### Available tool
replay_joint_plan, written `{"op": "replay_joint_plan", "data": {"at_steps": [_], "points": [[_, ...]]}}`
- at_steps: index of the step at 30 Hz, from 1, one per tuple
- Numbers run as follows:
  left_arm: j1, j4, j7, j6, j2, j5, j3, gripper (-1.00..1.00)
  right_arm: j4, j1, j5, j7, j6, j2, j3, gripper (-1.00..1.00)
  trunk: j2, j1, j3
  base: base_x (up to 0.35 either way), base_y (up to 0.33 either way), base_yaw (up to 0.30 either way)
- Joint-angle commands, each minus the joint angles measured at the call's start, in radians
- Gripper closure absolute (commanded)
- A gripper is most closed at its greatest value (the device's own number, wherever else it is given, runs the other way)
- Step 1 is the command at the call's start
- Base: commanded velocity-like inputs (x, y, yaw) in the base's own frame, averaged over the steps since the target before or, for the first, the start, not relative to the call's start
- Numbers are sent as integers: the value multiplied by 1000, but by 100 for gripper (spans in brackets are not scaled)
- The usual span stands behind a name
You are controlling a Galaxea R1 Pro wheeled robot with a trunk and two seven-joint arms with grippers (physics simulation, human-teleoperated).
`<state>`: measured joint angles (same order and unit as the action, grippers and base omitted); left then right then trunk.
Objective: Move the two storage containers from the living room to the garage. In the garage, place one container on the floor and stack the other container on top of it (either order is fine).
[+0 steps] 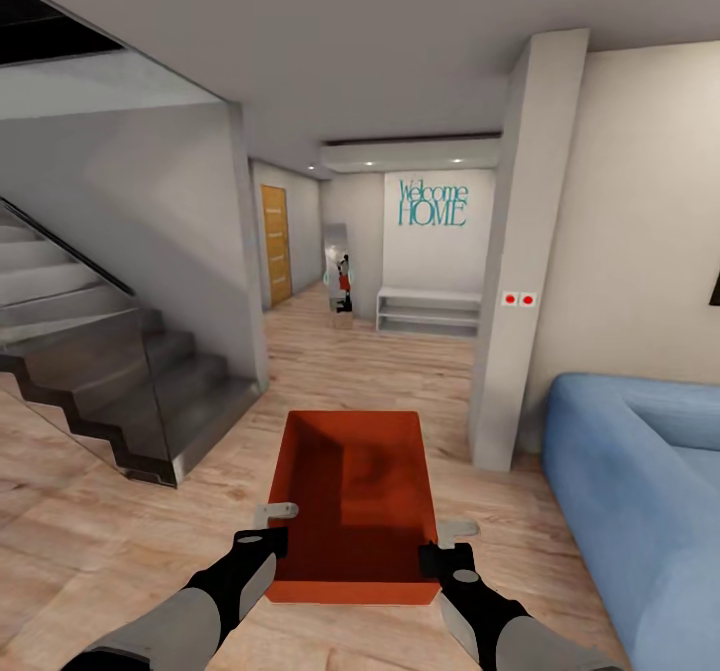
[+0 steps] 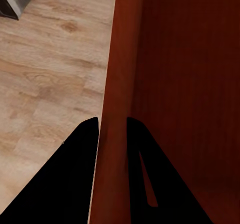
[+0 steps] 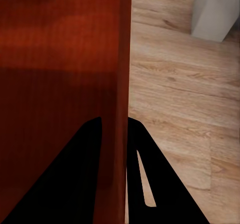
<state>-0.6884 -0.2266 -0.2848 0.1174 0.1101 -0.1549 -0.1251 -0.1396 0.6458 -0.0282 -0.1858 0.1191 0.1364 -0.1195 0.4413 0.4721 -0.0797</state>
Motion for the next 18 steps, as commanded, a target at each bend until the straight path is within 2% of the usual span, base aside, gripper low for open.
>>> {"op": "replay_joint_plan", "data": {"at_steps": [1, 18], "points": [[0, -5, -33, -25, -38, 18, 15, 100, 2, 0, -9, 5, 1, 0, 18, 100, 1, 1, 0, 322, 0, 0], [0, -5, -33, -25, -37, 17, 15, 100, 2, 0, -9, 5, 1, 0, 18, 100, 1, 1, 0, 322, 0, 0]]}}
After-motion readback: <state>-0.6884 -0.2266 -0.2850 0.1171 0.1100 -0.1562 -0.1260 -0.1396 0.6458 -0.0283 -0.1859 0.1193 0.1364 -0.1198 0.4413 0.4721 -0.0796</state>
